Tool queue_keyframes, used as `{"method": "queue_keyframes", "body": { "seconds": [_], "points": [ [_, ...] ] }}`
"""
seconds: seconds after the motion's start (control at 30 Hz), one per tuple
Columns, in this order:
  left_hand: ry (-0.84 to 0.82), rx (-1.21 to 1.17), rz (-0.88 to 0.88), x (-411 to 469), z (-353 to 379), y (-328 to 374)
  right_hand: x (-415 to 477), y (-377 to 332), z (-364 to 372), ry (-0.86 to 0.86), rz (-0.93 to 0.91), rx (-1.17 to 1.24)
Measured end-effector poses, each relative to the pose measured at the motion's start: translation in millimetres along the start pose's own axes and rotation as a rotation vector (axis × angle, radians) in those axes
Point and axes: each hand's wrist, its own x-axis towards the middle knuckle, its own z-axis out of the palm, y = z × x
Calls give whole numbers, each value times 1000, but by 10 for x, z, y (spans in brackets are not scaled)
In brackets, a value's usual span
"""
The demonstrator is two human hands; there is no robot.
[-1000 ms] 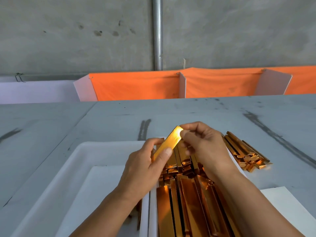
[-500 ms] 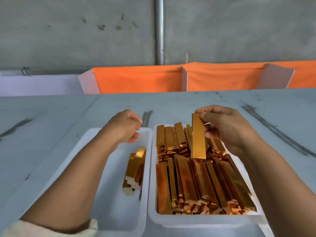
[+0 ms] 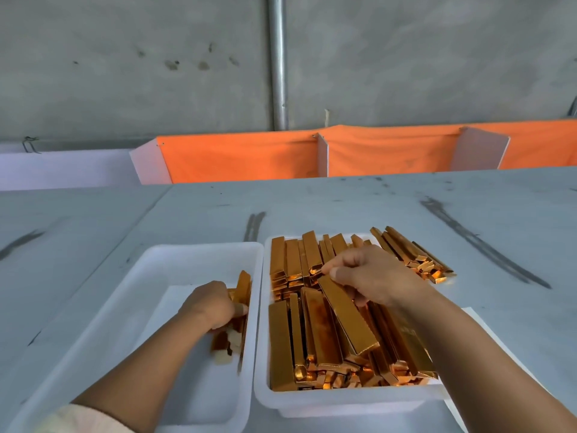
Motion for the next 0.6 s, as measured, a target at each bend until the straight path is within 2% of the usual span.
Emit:
{"method": "queue_keyframes", "body": {
  "seconds": [0.1, 0.27, 0.4, 0.5, 0.6],
  "points": [
    [32, -43, -5, 11, -10, -24, -6, 17, -51, 45, 17, -6],
    [74, -251, -74, 0, -65, -90, 31, 143, -162, 149, 35, -233],
    [175, -655, -49, -54, -133, -108, 11, 193, -124, 220, 14, -397],
    [98, -1032, 0, -191, -203, -24, 0, 92, -90, 263, -28, -322],
    [-18, -1199, 96, -377, -277, 110, -4, -51, -41, 235, -74, -139]
  ]
}}
